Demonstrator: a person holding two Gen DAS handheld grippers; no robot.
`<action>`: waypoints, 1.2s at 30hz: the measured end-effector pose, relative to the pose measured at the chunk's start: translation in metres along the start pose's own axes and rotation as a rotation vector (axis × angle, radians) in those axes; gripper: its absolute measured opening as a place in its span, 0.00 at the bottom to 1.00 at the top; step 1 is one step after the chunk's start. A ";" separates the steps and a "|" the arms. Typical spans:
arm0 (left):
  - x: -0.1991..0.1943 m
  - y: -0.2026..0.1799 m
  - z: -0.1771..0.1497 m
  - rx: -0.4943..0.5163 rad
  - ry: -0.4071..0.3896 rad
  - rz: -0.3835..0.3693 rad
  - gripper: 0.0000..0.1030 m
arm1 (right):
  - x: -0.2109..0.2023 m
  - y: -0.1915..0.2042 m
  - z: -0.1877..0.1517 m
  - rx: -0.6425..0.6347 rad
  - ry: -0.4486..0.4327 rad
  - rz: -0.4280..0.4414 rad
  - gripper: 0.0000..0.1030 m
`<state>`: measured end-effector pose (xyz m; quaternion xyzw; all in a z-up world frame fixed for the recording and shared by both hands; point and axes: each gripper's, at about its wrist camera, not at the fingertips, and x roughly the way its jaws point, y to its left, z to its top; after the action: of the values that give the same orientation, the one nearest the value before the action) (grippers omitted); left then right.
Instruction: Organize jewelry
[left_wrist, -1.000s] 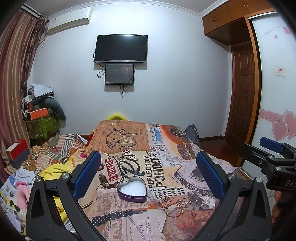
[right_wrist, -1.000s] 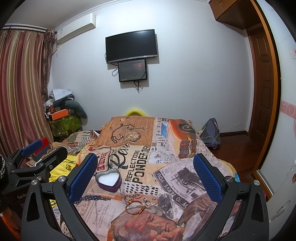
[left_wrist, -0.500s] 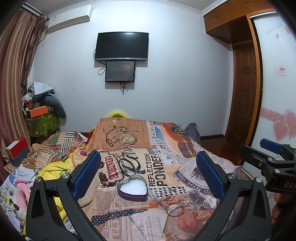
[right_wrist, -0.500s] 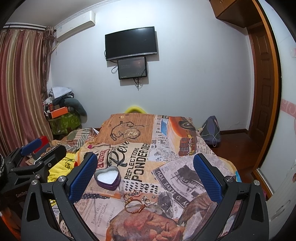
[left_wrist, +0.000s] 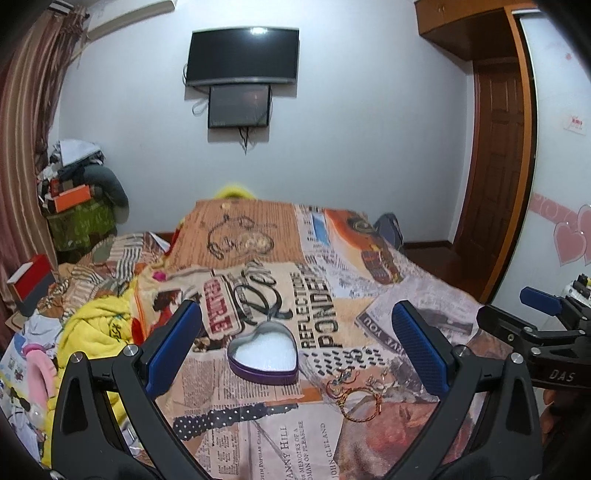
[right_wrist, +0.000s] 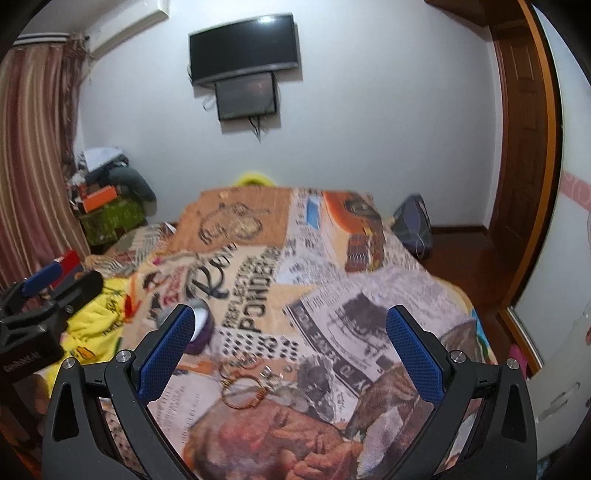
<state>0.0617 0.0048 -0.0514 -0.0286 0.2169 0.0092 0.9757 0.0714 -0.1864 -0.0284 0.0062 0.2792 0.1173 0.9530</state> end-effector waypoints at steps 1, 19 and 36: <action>0.008 0.000 -0.003 -0.002 0.021 0.002 1.00 | 0.007 -0.004 -0.003 0.004 0.021 -0.008 1.00; 0.126 -0.012 -0.082 0.031 0.433 -0.107 0.70 | 0.090 -0.032 -0.047 -0.017 0.293 0.090 0.79; 0.167 -0.024 -0.103 0.062 0.535 -0.184 0.15 | 0.141 -0.025 -0.063 -0.023 0.437 0.239 0.42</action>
<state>0.1700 -0.0242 -0.2139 -0.0195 0.4635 -0.0941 0.8809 0.1587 -0.1819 -0.1582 0.0029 0.4744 0.2308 0.8495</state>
